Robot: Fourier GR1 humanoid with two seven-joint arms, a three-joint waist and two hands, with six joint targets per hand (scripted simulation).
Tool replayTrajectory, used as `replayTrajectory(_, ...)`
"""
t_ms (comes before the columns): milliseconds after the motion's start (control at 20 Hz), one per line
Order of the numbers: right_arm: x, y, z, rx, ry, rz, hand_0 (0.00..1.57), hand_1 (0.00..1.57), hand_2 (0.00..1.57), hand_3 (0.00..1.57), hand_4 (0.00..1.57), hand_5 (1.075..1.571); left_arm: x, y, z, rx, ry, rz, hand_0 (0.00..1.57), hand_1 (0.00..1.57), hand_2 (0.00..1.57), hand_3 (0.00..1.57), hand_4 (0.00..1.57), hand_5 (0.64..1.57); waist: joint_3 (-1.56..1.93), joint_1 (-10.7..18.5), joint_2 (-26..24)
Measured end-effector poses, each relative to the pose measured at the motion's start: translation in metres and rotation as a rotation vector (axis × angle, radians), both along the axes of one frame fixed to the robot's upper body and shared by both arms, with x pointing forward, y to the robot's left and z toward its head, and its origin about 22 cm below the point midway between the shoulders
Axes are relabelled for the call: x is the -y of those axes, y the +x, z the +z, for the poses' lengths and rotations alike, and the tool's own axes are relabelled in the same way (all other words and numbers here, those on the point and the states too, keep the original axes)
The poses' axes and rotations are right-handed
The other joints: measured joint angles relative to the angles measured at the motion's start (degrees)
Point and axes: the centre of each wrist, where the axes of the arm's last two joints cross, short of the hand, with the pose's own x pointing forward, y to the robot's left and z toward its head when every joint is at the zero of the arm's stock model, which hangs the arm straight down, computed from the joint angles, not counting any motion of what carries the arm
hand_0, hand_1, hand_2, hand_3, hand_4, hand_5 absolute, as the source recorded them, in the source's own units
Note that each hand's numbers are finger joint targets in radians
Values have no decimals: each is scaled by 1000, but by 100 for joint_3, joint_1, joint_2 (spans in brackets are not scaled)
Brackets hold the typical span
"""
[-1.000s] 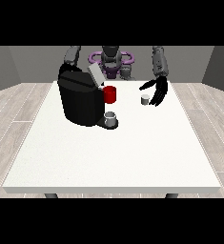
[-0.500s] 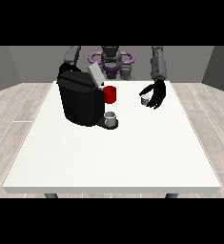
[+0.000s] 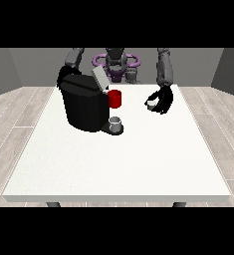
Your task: Insert the coffee pod into the coffee machine and close the lid
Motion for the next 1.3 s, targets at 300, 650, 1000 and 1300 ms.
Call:
replayTrajectory(300, 4, -1, -3, 7, 2, -9, 0, 0, 0, 0, 445, 1571, -6, 3, 3, 2, 64, -33, 1266, 1266, 1399, 1363, 507, 1571, -6, 21, 60)
replayTrajectory(650, 5, -5, -19, -65, 17, -32, 0, 0, 0, 0, 490, 1571, 15, 23, 24, 10, 27, -152, 1388, 1388, 1408, 1353, 583, 1571, -14, 162, -306)
replayTrajectory(1000, 9, -8, -40, -110, 14, -42, 0, 0, 0, 0, 468, 1571, 49, 51, 69, 29, 5, -260, 1235, 1235, 1323, 1291, 571, 1571, -13, 309, -606)
replayTrajectory(1300, 7, -3, -31, -61, 22, -5, 0, 0, 0, 0, 496, 1571, 39, 68, 111, 95, 9, -267, 1235, 1235, 1323, 1291, 571, 1571, -14, 55, -405)
